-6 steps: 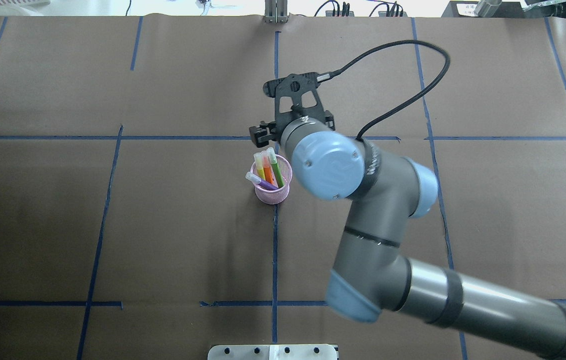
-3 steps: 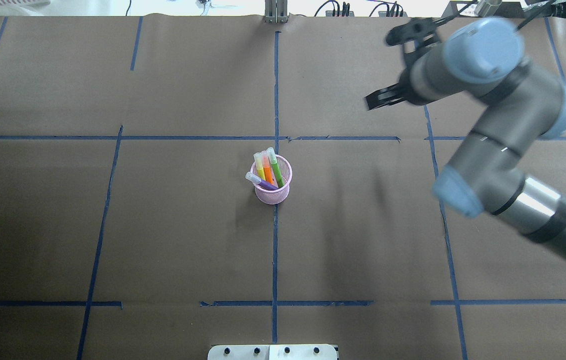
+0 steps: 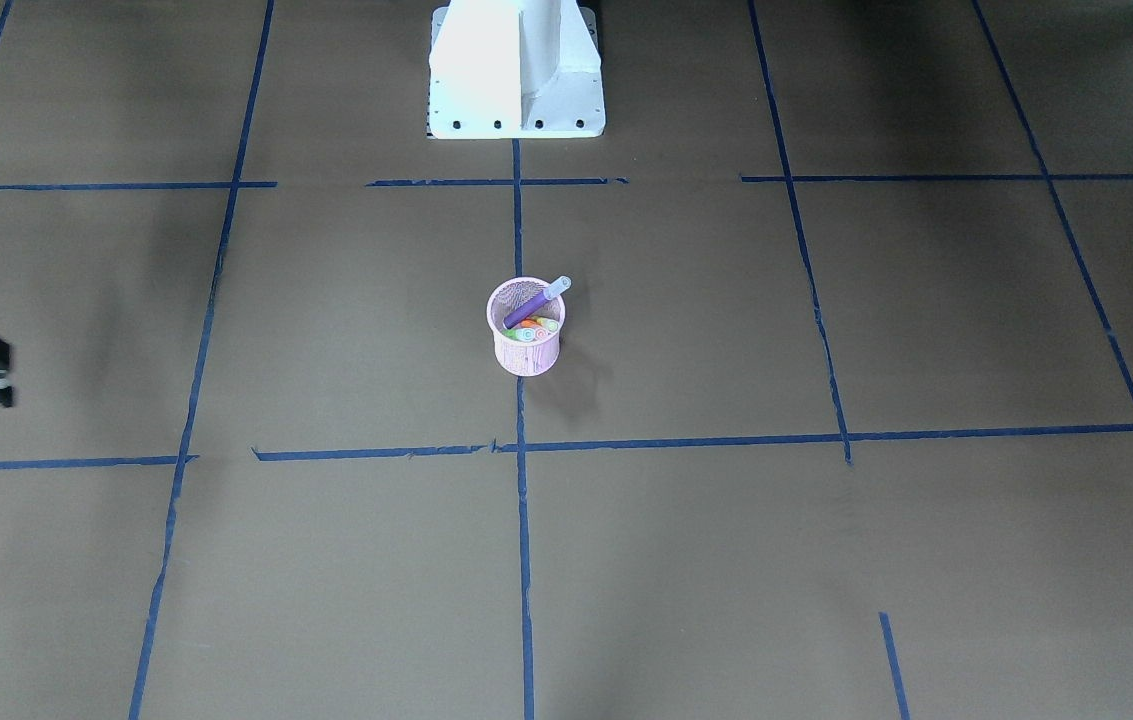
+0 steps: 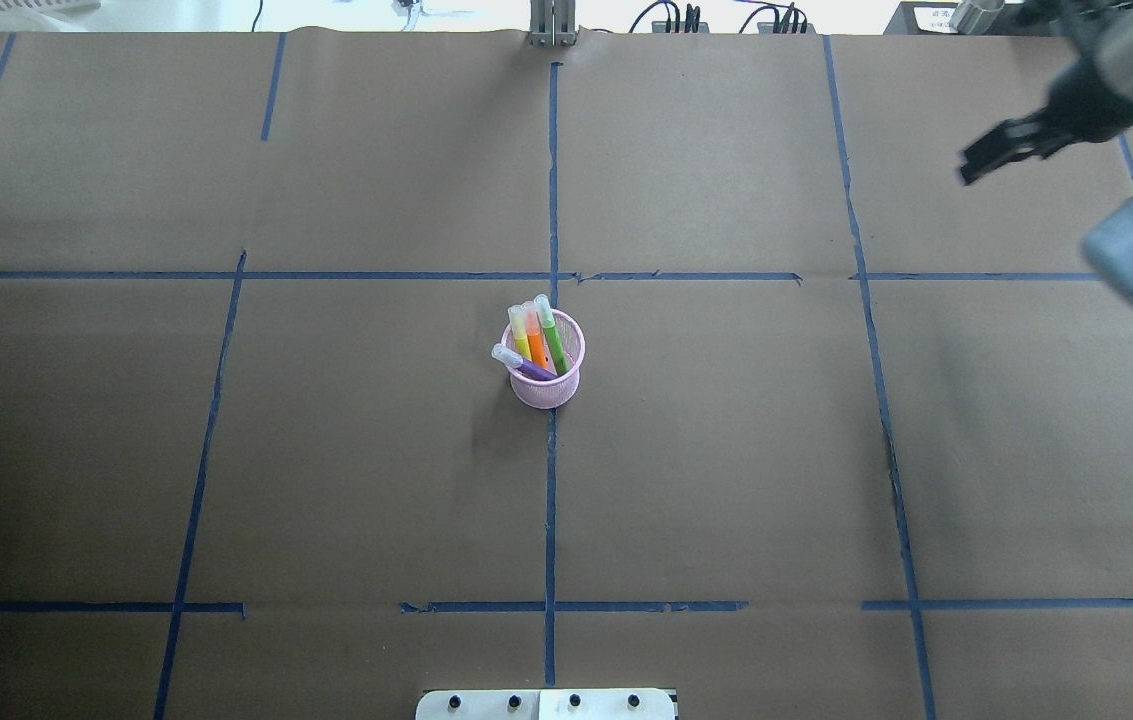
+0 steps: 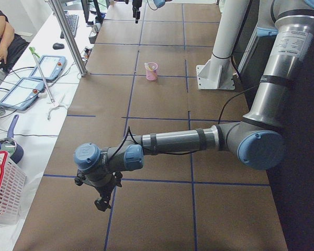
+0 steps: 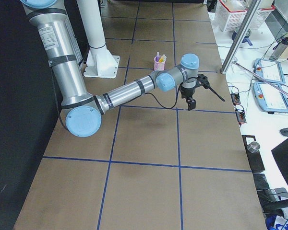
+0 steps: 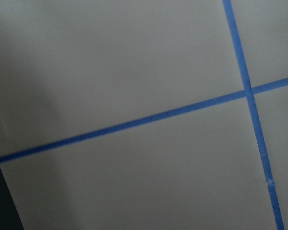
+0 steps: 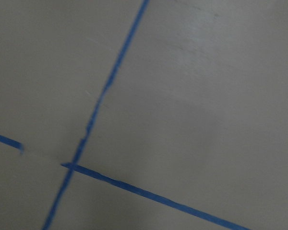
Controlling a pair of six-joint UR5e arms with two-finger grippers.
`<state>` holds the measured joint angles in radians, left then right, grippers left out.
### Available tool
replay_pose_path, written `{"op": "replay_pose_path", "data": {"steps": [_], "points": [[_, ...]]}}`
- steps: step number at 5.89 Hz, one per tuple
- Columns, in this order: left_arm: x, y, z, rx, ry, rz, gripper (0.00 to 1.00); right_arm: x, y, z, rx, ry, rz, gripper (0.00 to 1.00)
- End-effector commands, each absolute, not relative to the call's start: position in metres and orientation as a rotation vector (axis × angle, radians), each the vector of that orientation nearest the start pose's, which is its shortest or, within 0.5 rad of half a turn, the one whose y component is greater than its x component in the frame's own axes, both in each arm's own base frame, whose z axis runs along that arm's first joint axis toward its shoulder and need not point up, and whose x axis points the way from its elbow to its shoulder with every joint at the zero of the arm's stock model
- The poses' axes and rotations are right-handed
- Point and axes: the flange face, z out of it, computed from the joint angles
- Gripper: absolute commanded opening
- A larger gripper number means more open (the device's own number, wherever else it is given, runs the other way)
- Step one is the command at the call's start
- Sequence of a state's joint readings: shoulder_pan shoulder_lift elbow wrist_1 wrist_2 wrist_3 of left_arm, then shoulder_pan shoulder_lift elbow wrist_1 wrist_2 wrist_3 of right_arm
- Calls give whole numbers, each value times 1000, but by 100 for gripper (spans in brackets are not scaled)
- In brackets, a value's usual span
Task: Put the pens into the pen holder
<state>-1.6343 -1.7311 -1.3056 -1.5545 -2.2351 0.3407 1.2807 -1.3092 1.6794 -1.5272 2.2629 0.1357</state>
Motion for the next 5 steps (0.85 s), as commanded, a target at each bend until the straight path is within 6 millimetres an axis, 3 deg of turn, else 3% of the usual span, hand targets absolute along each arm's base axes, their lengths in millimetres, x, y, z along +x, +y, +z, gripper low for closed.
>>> {"op": "replay_pose_path", "data": {"steps": [1, 2, 3, 4, 5], "points": [[-104, -507, 711, 5, 674, 155, 100, -16, -579, 542, 146, -761, -328, 100], [-102, -507, 708, -6, 673, 113, 100, 13, -574, 560, 115, -769, -298, 100], [-95, -510, 704, -21, 673, 81, 100, 42, -562, 595, 61, -789, -278, 100], [-86, -512, 696, -27, 676, 81, 100, 64, -551, 625, 49, -794, -289, 100], [-75, -514, 687, -24, 714, 75, 100, 81, -538, 641, 44, -797, -272, 100]]}}
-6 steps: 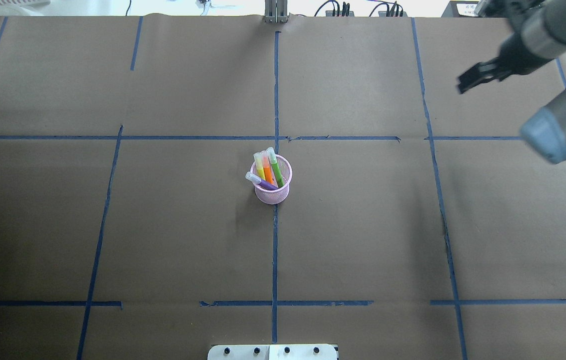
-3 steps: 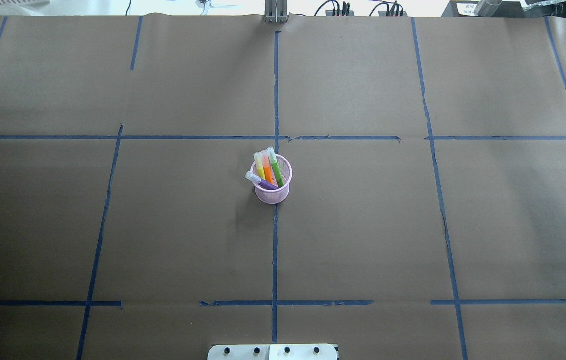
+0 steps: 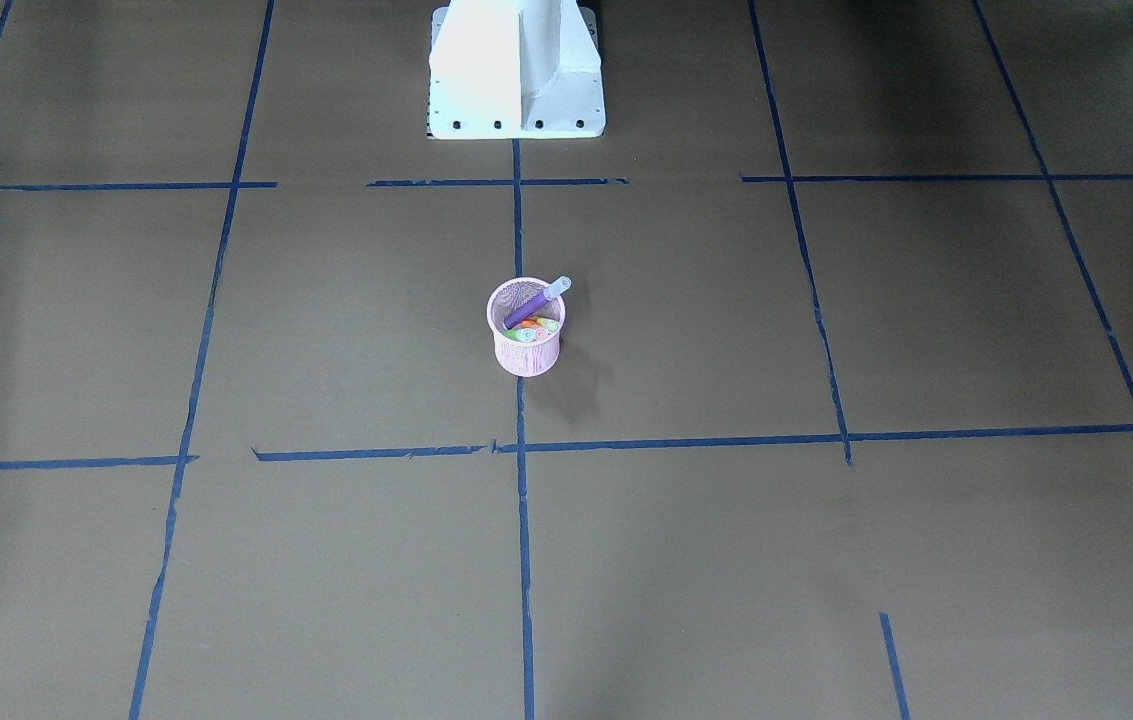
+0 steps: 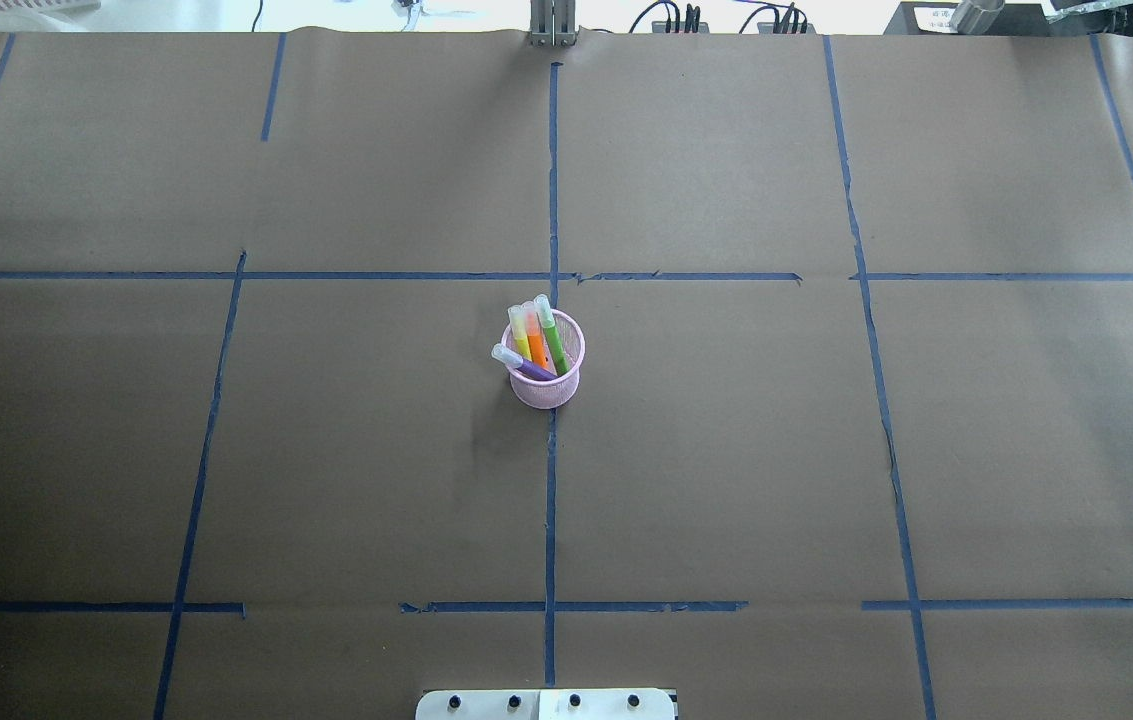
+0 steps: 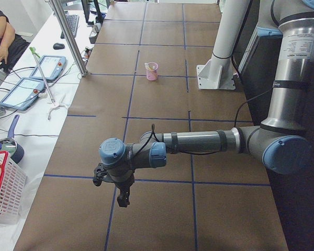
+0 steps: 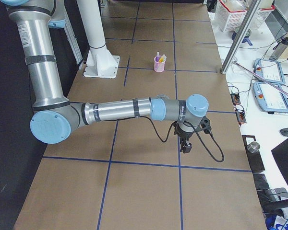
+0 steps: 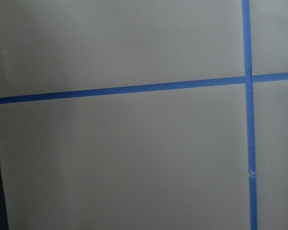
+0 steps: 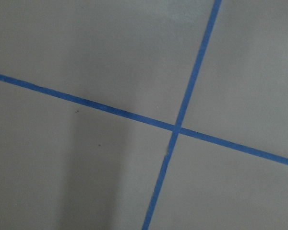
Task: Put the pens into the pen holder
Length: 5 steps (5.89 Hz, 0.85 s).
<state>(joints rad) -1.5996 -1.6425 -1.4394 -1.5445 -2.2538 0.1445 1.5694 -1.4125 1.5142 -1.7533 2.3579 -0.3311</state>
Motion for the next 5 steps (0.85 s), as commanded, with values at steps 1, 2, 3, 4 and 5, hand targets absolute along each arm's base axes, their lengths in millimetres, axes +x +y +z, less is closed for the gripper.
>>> {"op": "replay_pose_path", "data": {"steps": [1, 2, 3, 4, 5], "points": [[-72, -514, 688, -28, 715, 80, 100, 83, -523, 654, 26, -801, -261, 100], [-71, -514, 688, -28, 716, 81, 100, 85, -505, 672, 4, -791, -253, 100], [-71, -514, 688, -27, 716, 82, 100, 84, -494, 679, 23, -787, -248, 100], [-71, -515, 687, -26, 716, 82, 100, 84, -488, 677, 37, -785, -261, 100], [-71, -515, 685, -23, 716, 83, 100, 84, -474, 674, 80, -771, -281, 100]]}}
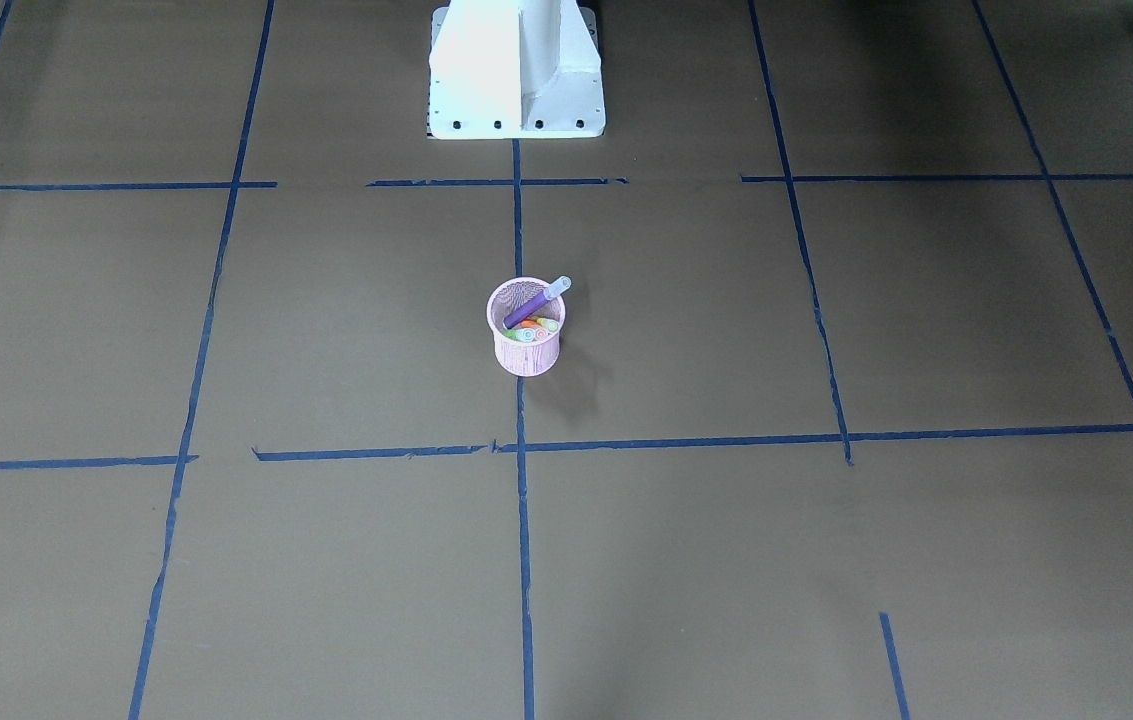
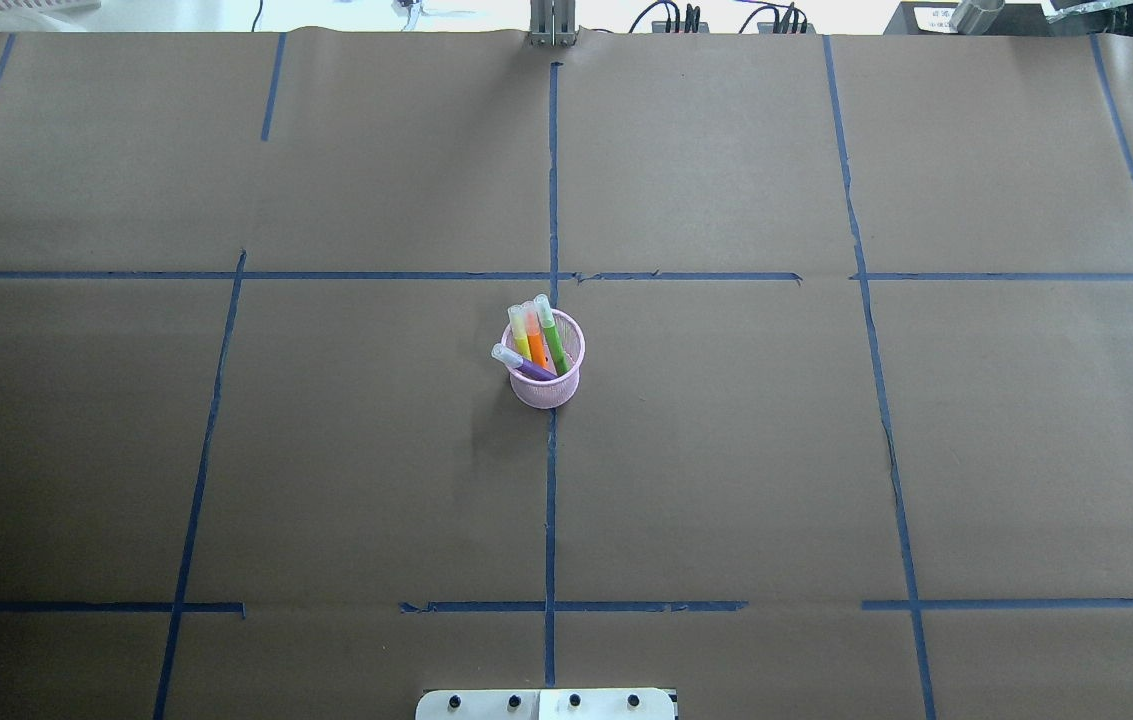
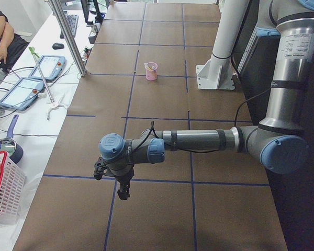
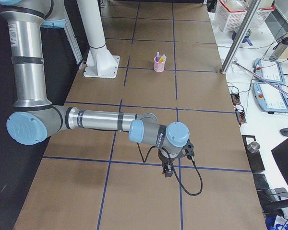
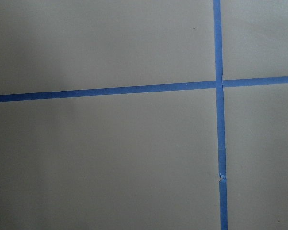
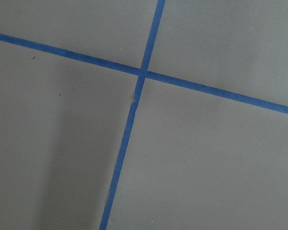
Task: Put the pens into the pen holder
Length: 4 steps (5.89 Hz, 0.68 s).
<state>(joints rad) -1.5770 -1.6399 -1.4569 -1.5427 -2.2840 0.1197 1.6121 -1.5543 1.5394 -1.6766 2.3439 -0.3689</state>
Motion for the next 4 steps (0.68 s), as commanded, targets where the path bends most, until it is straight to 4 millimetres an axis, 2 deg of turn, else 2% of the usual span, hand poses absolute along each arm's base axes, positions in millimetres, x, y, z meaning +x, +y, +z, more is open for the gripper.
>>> {"op": "replay_pose_path", "data": {"steps": [1, 4], "points": [[-71, -515, 685, -24, 716, 83, 100, 83, -461, 686, 143, -758, -298, 100], [-71, -516, 684, -22, 715, 85, 100, 82, -479, 669, 138, -766, -265, 100]]}}
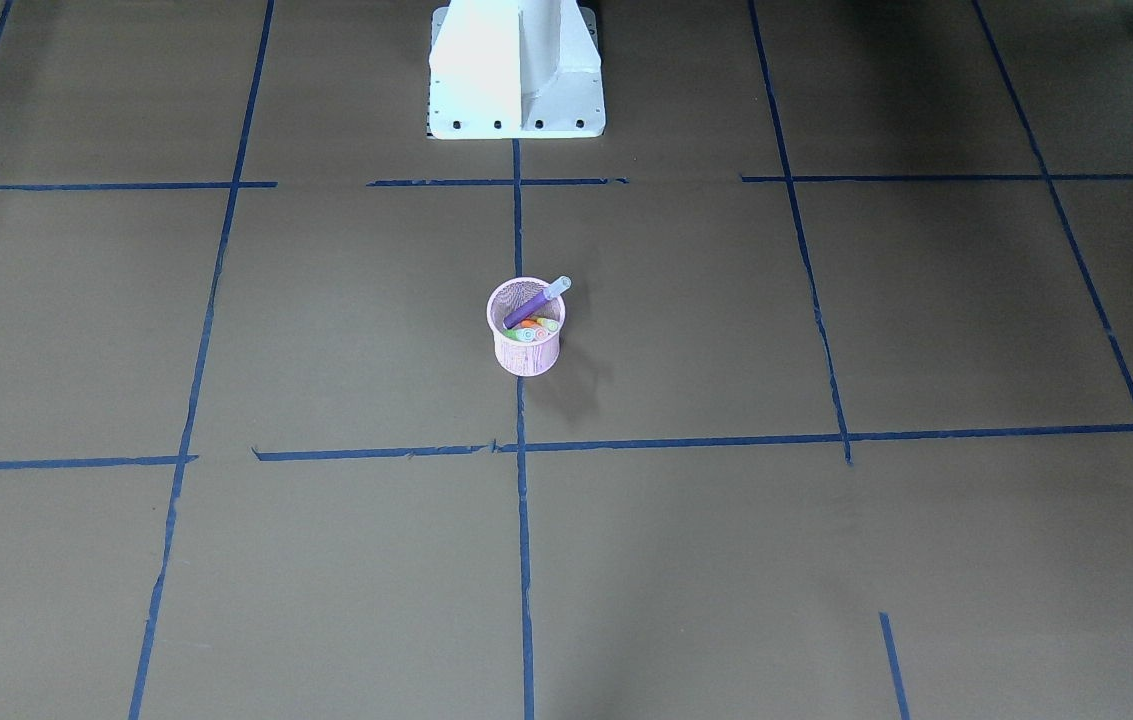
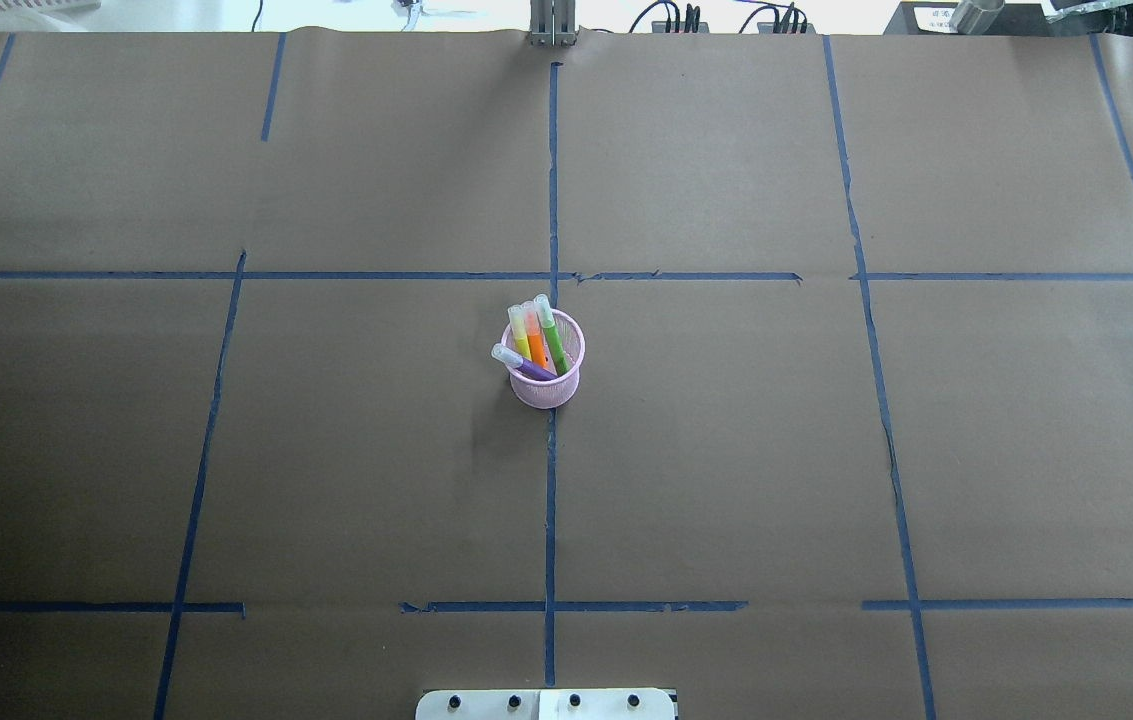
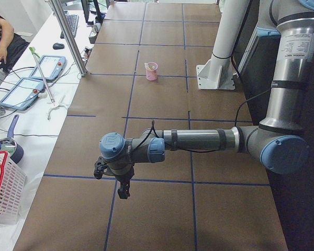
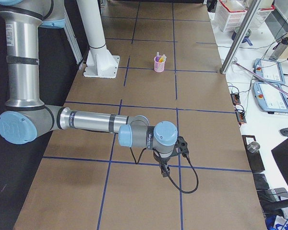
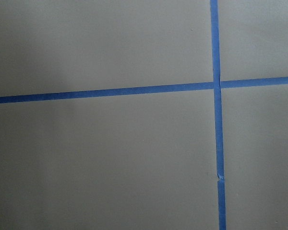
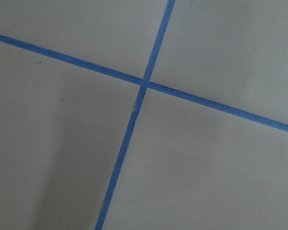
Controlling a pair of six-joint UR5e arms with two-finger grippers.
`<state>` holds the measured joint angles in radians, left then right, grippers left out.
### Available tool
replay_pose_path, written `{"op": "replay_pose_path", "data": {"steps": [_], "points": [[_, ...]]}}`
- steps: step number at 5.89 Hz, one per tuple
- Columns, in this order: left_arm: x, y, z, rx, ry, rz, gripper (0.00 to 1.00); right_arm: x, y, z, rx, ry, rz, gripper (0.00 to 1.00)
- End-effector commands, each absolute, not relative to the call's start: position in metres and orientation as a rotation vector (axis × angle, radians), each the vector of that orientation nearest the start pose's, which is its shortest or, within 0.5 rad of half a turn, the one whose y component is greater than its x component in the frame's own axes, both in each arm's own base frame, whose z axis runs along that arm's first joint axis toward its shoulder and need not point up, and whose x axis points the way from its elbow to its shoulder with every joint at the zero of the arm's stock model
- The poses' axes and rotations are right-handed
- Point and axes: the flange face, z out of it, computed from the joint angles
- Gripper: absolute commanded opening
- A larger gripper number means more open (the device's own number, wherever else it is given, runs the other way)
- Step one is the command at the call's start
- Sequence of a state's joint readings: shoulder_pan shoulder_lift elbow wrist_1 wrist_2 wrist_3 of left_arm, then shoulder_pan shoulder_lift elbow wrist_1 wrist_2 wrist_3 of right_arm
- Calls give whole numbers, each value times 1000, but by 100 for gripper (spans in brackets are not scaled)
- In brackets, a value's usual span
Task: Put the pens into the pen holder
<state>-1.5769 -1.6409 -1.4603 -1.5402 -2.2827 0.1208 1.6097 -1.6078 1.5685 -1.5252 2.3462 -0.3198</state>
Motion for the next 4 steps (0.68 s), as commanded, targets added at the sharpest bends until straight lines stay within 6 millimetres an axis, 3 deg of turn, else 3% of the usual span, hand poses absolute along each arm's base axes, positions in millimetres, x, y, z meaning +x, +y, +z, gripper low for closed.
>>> {"op": "replay_pose_path", "data": {"steps": [1, 4], "points": [[-71, -516, 684, -22, 715, 85, 100, 82, -479, 671, 129, -773, -261, 100], [-71, -515, 685, -21, 715, 90, 100, 83, -476, 671, 138, -757, -271, 100]]}}
